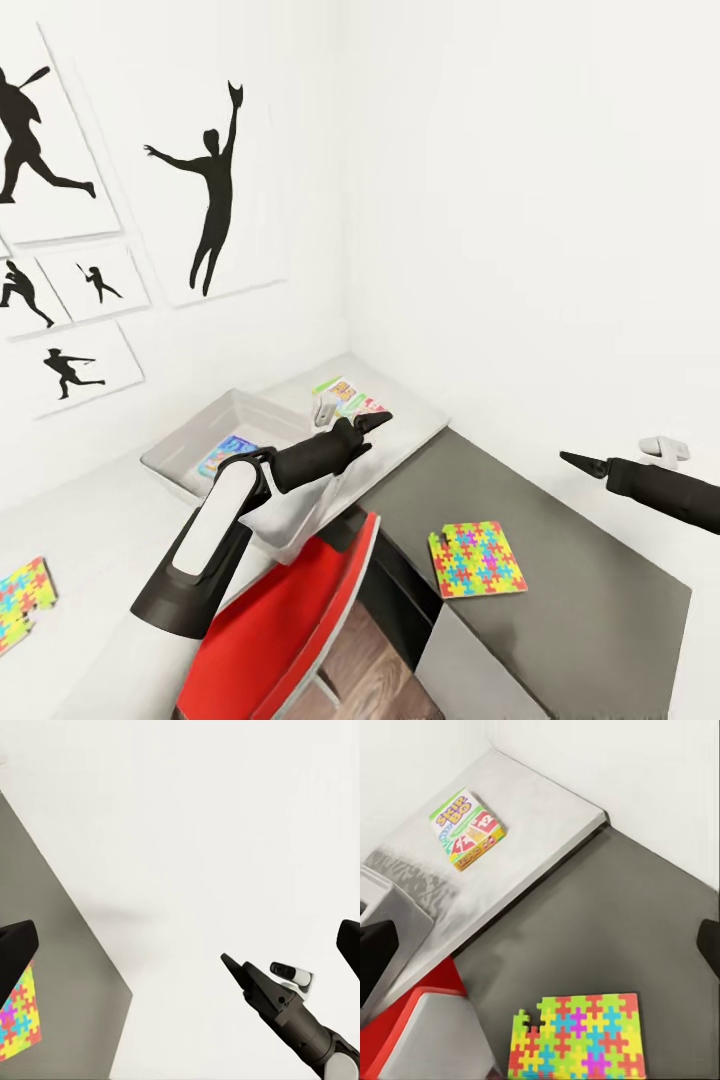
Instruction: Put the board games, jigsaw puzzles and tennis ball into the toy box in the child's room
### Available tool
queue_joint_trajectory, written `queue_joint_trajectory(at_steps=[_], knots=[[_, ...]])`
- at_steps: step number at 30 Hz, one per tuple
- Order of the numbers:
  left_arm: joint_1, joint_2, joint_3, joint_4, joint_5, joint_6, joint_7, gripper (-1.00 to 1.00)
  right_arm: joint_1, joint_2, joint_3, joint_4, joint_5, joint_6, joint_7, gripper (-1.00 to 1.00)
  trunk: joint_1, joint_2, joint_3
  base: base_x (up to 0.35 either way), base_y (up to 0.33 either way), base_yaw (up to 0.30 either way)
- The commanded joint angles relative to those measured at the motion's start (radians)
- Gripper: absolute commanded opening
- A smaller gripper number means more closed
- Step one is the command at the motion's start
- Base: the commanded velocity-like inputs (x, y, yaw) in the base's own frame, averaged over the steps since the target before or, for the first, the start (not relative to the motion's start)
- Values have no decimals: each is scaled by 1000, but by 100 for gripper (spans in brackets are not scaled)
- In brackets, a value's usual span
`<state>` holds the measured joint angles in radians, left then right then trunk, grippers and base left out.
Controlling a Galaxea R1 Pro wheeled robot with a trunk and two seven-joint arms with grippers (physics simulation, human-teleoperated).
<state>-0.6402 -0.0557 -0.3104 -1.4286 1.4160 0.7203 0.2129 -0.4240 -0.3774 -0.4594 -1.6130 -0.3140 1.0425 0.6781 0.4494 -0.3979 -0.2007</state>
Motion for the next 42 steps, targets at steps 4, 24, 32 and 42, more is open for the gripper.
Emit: queue_joint_trajectory(at_steps=[4, 24, 32, 42], knots=[[0, 1, 1, -1, 11, 2, 10, 100, -2, 0, -1, 0, 6, 5, 7, 100, 1, -2, -2, 0, 0, -293], [2, 3, 2, 0, 12, 2, 10, 100, -12, 0, -3, 4, 7, 5, 4, 100, 1, -2, -2, 0, 0, -293], [3, 3, 2, 3, 12, 2, 10, 100, -14, 0, -5, 5, 7, 5, 3, 100, 1, -2, -2, -1, 0, -293], [3, 2, 6, 15, 12, 2, 16, 100, -13, 0, -7, 3, 6, 5, 3, 100, 1, -2, -2, -133, -15, -293]])
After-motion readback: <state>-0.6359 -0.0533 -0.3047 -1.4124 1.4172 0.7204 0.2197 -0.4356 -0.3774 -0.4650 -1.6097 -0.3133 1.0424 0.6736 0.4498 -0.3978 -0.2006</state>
